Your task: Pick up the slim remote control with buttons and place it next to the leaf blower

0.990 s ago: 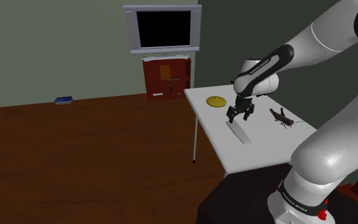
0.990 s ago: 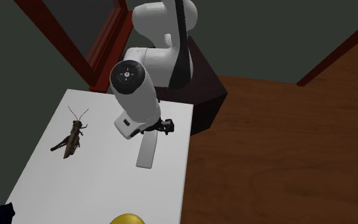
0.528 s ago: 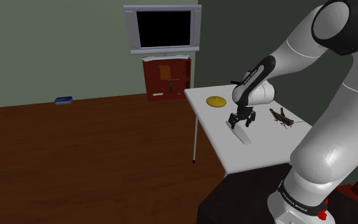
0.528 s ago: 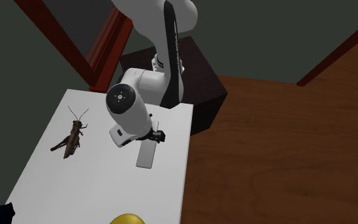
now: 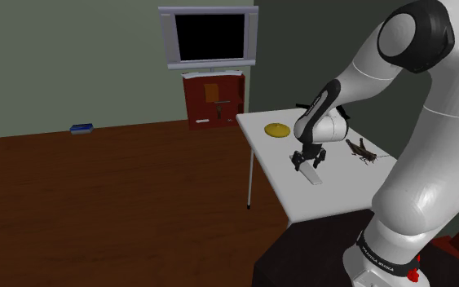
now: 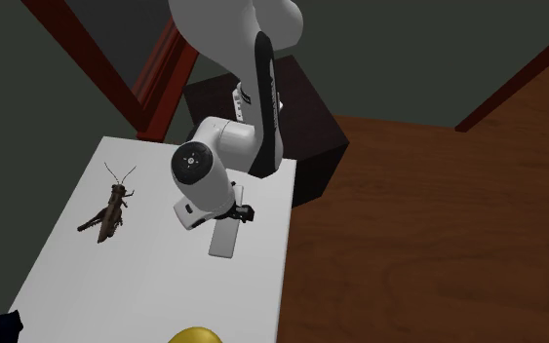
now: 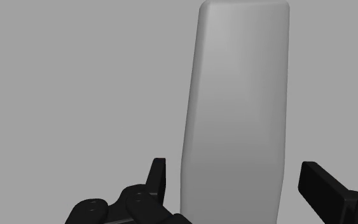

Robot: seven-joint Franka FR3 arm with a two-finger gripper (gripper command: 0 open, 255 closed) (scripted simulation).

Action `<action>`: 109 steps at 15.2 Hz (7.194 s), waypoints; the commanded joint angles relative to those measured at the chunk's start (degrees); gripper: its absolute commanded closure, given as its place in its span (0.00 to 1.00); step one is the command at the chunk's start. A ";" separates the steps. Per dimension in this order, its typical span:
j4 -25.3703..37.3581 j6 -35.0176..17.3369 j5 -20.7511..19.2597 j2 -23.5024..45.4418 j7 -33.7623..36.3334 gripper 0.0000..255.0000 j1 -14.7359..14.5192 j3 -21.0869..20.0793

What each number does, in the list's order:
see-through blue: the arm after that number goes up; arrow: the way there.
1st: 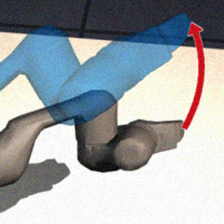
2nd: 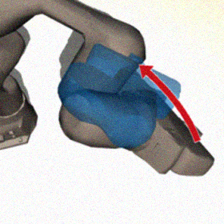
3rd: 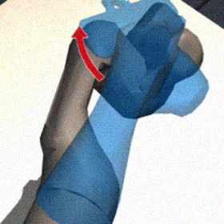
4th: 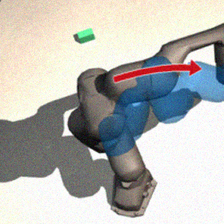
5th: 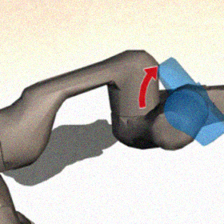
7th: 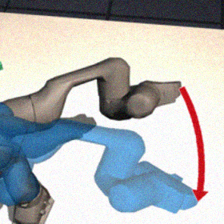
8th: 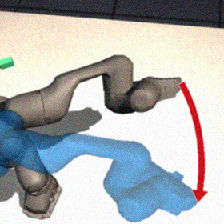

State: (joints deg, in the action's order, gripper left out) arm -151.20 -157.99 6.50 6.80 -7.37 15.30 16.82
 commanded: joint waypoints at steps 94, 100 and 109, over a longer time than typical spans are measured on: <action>64.01 44.81 7.98 22.34 -23.26 1.00 16.41 9.99; 61.68 41.05 8.89 23.93 -23.88 1.00 16.53 9.48; 59.21 35.79 10.51 26.96 -24.92 1.00 16.99 8.47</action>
State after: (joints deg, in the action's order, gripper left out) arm -91.80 -121.61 16.82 33.37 -32.27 32.29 25.44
